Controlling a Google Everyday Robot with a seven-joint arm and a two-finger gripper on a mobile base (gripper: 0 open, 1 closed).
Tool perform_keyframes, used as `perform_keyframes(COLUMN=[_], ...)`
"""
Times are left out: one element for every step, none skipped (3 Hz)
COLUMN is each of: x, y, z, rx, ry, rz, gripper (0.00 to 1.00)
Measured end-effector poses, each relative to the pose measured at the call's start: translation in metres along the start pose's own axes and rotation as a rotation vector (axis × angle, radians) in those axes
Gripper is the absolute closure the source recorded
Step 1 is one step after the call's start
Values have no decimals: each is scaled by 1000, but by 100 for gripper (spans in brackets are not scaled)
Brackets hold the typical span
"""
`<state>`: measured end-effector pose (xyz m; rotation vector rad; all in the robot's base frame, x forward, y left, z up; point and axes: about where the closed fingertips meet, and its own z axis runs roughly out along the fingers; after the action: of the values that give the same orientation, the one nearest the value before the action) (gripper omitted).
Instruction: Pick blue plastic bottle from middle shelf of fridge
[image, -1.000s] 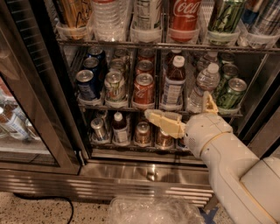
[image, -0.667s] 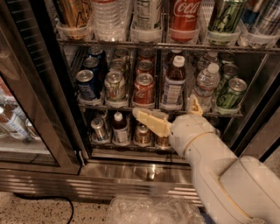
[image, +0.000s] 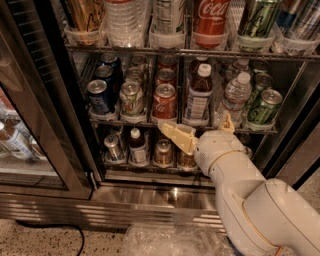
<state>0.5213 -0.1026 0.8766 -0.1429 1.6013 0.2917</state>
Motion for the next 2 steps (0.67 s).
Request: perform_keyframes(x=[0, 0], y=[4, 4], z=[27, 27], rx=[28, 28], ry=[-8, -8], rz=[-24, -24], gripper=[0, 0])
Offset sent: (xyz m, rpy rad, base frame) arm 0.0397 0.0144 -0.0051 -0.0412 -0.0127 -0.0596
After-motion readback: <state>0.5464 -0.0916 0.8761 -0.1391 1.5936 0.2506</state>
